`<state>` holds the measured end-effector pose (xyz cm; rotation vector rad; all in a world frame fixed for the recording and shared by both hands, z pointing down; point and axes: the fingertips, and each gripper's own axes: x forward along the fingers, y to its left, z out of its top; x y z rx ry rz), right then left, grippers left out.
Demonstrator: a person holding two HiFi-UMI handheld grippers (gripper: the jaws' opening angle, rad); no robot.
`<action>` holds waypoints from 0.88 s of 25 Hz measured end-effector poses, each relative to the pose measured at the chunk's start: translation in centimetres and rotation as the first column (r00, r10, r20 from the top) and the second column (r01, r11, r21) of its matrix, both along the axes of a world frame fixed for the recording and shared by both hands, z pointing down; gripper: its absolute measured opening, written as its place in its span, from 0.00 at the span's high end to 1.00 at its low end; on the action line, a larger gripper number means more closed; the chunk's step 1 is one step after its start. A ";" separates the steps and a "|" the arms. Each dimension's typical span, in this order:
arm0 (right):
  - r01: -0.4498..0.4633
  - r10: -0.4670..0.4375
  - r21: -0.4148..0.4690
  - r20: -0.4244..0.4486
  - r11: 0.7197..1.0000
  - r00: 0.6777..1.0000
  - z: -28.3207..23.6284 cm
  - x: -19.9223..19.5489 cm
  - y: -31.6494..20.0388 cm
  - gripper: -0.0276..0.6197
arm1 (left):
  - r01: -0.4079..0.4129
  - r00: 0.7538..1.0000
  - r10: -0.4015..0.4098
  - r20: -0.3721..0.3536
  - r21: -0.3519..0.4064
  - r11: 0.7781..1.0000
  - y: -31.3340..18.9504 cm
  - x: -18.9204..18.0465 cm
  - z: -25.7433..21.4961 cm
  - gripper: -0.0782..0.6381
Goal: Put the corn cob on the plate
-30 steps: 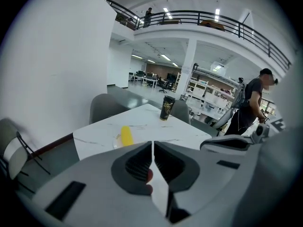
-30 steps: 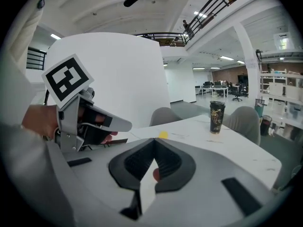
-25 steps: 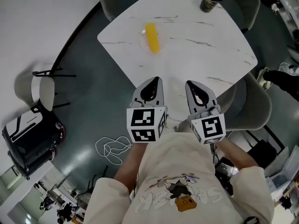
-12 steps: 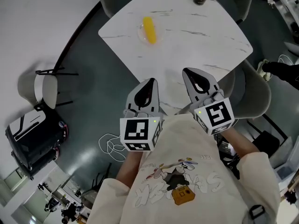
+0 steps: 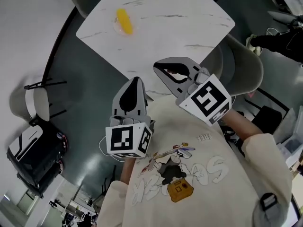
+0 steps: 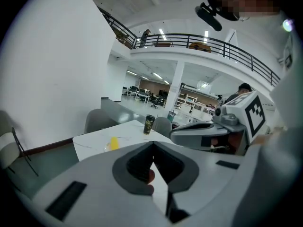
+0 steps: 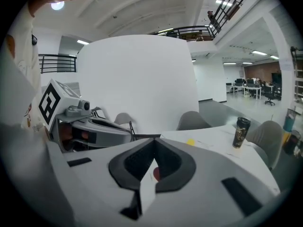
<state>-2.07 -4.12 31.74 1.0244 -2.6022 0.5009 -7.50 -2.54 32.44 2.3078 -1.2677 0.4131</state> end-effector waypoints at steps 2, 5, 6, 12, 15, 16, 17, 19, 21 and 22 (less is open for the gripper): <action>0.013 -0.013 0.000 -0.029 1.000 1.000 -0.6 0.2 0.7 0.96 | -0.004 1.000 0.004 -0.007 -0.004 1.000 0.6 0.5 0.0 0.88; -0.014 0.016 0.031 -0.068 0.999 0.998 -1.8 0.2 1.6 0.96 | 0.005 1.000 -0.005 0.003 0.016 1.000 0.9 0.2 -0.7 0.88; -0.038 0.040 0.044 -0.066 0.998 0.997 -2.2 0.1 1.9 0.96 | 0.012 1.000 -0.012 0.004 0.023 1.000 0.9 0.0 -0.9 0.88; -0.050 0.055 0.068 -0.068 0.996 0.996 -1.9 -1.6 4.4 0.96 | 0.009 1.000 -0.009 0.016 -0.007 1.000 1.4 -0.5 -0.1 0.88; -0.049 0.053 0.082 -0.049 0.995 0.997 -2.4 -1.5 4.2 0.96 | 0.006 1.000 -0.006 0.015 0.002 1.000 1.4 -0.4 -0.3 0.88; -0.052 0.056 0.080 -0.047 0.995 0.997 -2.4 -1.4 4.2 0.96 | 0.003 1.000 -0.004 0.013 0.002 1.000 1.5 -0.2 -0.3 0.88; -0.057 0.061 0.075 -0.047 0.996 0.997 -2.3 -1.2 4.3 0.96 | -0.003 1.000 0.003 0.012 -0.001 1.000 1.6 0.0 -0.3 0.88; -0.071 0.074 0.070 -0.046 0.995 0.996 -2.1 -1.0 4.5 0.96 | -0.029 0.999 0.029 0.016 -0.016 0.999 1.7 0.7 0.1 0.88; -0.080 0.082 0.069 -0.036 0.994 0.996 -2.1 -0.9 4.5 0.96 | -0.053 0.998 0.054 0.032 -0.030 0.998 1.9 1.3 0.7 0.88; -0.080 0.082 0.067 -0.028 0.995 0.996 -2.0 -0.8 4.5 0.96 | -0.057 0.997 0.058 0.041 -0.030 0.998 2.1 1.5 0.8 0.88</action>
